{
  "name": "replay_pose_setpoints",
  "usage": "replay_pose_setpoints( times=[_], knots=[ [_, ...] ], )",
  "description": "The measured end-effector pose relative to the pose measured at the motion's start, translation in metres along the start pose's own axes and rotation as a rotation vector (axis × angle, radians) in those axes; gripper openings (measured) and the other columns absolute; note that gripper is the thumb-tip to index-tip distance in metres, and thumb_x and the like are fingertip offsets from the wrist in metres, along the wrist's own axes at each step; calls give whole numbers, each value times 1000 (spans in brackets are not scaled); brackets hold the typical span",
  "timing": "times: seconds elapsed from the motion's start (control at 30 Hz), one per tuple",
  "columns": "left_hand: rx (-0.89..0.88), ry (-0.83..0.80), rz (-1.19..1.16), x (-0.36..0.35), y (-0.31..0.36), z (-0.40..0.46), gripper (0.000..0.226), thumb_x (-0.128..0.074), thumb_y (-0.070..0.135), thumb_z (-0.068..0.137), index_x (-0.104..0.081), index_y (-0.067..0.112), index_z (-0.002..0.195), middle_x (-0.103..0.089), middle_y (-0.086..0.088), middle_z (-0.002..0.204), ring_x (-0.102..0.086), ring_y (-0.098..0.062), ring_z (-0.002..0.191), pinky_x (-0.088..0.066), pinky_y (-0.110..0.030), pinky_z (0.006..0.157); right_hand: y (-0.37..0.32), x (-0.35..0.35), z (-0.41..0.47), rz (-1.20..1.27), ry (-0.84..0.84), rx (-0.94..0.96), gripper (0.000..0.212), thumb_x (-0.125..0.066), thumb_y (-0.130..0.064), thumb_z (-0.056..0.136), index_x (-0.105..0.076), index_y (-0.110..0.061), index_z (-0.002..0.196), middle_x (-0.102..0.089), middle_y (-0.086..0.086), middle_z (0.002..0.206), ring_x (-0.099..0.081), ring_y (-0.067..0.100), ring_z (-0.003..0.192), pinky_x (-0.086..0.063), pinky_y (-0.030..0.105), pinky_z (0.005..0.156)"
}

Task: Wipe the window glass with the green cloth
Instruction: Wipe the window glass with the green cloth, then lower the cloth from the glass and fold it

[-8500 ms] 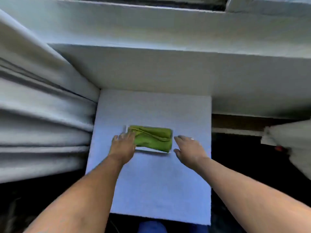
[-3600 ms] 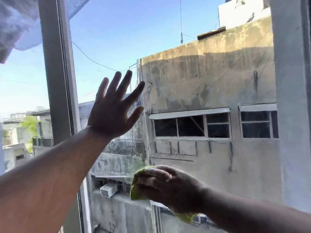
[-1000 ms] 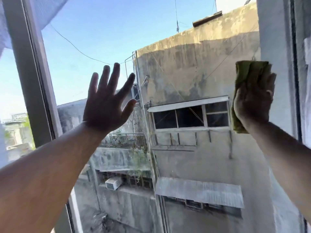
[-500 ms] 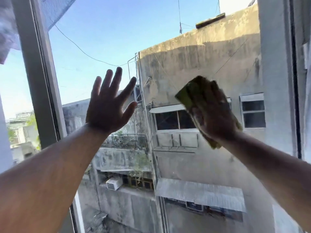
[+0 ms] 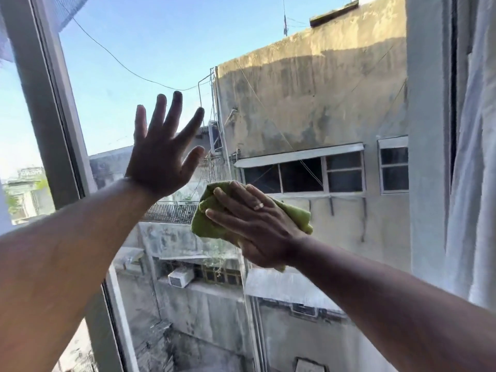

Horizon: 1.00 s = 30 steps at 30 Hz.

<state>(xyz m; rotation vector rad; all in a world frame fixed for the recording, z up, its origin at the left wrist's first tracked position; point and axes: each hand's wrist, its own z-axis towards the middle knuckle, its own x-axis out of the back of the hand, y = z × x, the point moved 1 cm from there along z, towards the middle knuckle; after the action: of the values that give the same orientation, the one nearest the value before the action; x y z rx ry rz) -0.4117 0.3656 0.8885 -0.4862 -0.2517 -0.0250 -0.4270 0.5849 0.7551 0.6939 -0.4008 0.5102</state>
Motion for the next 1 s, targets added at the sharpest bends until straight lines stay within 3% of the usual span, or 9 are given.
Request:
replay_pose_setpoints(
  times=[0.17, 0.23, 0.33, 0.43, 0.53, 0.6, 0.7, 0.87, 1.0],
  knots=[
    [-303, 59, 40, 10, 31, -50, 81, -19, 66, 98, -36, 11, 155, -35, -23, 160, -33, -42, 149, -16, -70, 118, 4, 22, -3, 224, 22, -151, 66, -43, -36, 96, -16, -28, 156, -3, 0, 164, 8, 26, 153, 10, 36, 124],
    [-305, 52, 89, 10, 46, -57, 73, -34, 65, 98, -48, 14, 149, -40, -20, 158, -35, -42, 147, -20, -68, 117, 1, 28, -7, 195, 133, -292, 70, -63, -30, 91, -32, -24, 153, -19, 10, 164, -15, 34, 152, -11, 46, 126],
    [-259, 16, 122, 16, 56, -51, 52, -58, 54, 93, -70, 16, 126, -46, -16, 156, -39, -40, 146, -26, -67, 117, -1, 42, -24, -12, 222, -586, 78, -84, -44, 70, -57, -18, 138, -60, 15, 134, -59, 35, 119, -43, 44, 99],
    [-225, 19, 54, 25, 63, -46, 27, -62, 36, 94, -75, 14, 101, -58, -13, 146, -48, -36, 141, -26, -63, 119, 8, 56, -37, 17, 46, -869, 72, -77, -66, 66, -62, -17, 118, -66, 7, 108, -61, 30, 99, -39, 39, 83],
    [-248, -50, -78, 36, 63, -51, 23, -61, 32, 95, -74, 13, 98, -75, -10, 116, -67, -30, 118, -37, -50, 114, 10, 65, -51, 158, -44, -828, 42, -77, -52, 75, -67, -17, 95, -70, 5, 92, -66, 29, 85, -43, 34, 71],
    [-177, -130, -296, 44, 55, -72, 22, -66, 30, 91, -72, 11, 100, -77, -9, 96, -73, -30, 93, -48, -42, 99, 1, 69, -63, 479, -119, -807, 27, -80, -39, 77, -63, -19, 84, -67, 0, 81, -67, 21, 74, -46, 28, 61],
    [127, -324, -704, 47, 44, -139, 17, -71, 22, 89, -67, 12, 102, -69, 0, 84, -64, -19, 74, -52, -29, 75, -36, 63, -76, 1183, -121, -924, 24, -75, -27, 72, -59, -14, 84, -60, -1, 74, -61, 2, 60, -48, 16, 51],
    [953, -553, -1240, 46, 38, -335, 9, -66, 16, 93, -61, 17, 100, -62, 5, 80, -58, 0, 68, -51, -15, 63, -186, -16, -93, 1342, -336, -1124, 34, -76, -33, 67, -64, -10, 90, -55, 9, 78, -51, 18, 71, -40, 32, 65],
    [1663, -760, -1278, 63, 34, -550, 16, -60, 18, 99, -60, 13, 114, -69, 1, 87, -68, -5, 67, -56, -23, 54, -384, -108, -130, 1406, -705, -1427, 20, -76, -21, 86, -66, -12, 101, -68, 3, 86, -61, 10, 68, -49, 17, 57]
  ],
)
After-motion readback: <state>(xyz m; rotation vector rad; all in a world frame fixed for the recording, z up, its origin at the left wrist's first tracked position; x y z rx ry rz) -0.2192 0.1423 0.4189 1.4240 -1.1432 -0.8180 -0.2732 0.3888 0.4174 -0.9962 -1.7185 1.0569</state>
